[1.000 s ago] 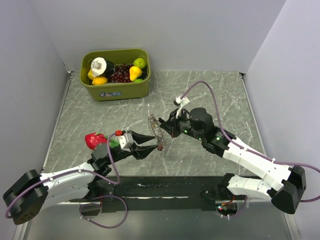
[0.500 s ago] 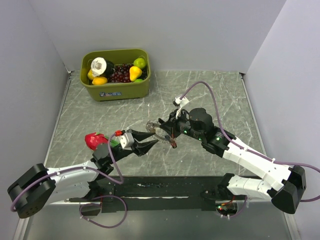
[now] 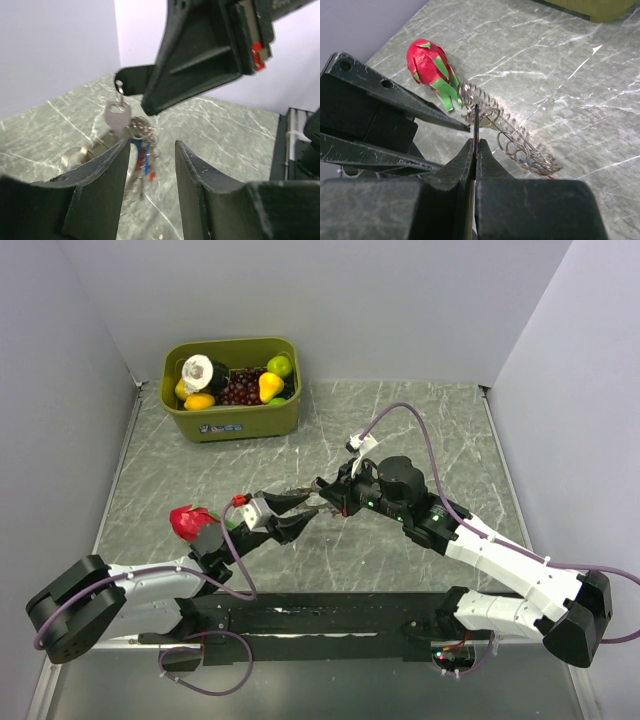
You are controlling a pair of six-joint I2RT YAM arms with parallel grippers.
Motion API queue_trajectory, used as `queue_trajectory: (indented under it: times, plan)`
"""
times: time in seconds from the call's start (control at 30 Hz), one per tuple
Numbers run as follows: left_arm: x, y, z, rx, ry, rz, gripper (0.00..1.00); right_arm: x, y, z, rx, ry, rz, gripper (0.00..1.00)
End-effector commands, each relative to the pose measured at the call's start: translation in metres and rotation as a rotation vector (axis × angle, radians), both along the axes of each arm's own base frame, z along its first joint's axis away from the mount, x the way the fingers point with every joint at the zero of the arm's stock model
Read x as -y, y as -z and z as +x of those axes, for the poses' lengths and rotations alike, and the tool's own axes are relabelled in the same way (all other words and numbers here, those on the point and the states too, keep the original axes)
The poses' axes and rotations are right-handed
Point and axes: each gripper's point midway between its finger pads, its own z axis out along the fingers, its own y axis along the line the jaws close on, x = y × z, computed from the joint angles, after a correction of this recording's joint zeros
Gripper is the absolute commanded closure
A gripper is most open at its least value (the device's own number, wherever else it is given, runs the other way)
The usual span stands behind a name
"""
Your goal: Put the keys on the keyring
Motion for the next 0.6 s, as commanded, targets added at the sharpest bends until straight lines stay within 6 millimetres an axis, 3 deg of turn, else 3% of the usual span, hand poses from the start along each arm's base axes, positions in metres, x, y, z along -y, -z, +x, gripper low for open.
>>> queue_trajectory:
  times: [0.0,0.13,0.33,0.57]
  plan:
    - [0.000,-0.034,0.011,0.075,-0.051,-0.081,0.52,-0.009,-0.050,0.004,0.104,-0.007,0.108,1.00]
    - [0.003,-0.035,0.012,0.080,-0.048,-0.082,0.52,-0.009,-0.051,0.004,0.106,-0.005,0.108,1.00]
    - [0.013,-0.033,-0.002,0.089,0.049,-0.056,0.56,-0.006,-0.051,0.005,0.110,0.008,0.107,1.00]
    - [0.002,-0.036,-0.010,0.092,0.043,-0.056,0.58,-0.007,-0.051,0.006,0.111,0.009,0.104,1.00]
